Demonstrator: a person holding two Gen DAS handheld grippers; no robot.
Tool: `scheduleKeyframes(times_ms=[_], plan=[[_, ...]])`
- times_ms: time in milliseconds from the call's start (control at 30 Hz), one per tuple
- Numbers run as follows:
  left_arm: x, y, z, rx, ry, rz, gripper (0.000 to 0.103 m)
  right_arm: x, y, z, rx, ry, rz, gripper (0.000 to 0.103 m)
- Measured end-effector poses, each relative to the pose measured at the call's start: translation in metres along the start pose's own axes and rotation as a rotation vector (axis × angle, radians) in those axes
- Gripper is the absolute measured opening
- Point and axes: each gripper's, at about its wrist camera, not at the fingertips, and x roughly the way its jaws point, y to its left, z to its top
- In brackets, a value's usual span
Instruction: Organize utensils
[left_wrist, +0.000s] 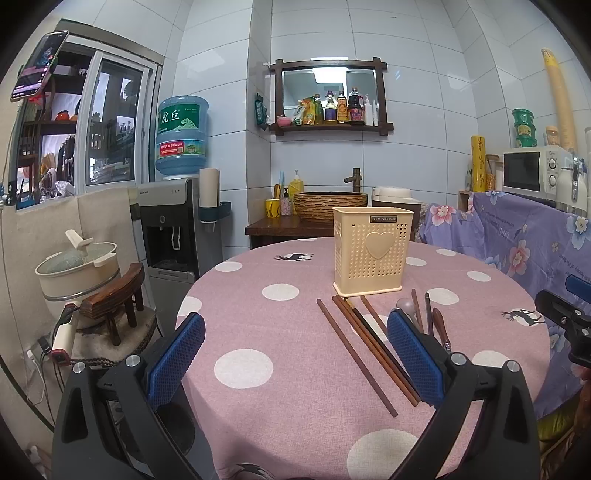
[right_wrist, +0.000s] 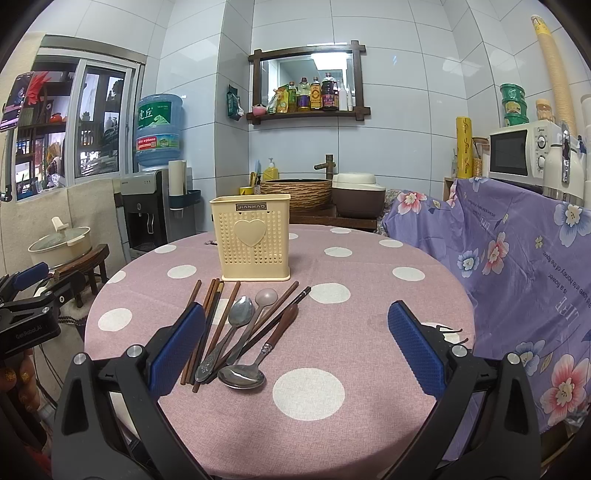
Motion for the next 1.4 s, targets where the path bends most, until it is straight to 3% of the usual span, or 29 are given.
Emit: scheduleKeyframes(times_ms=[1400], plan=[[0.010, 0.001, -0.008, 0.006, 0.038, 0.018, 0.098, 0.007, 0.003, -0.005, 0.003, 0.021, 0.002, 0.098]])
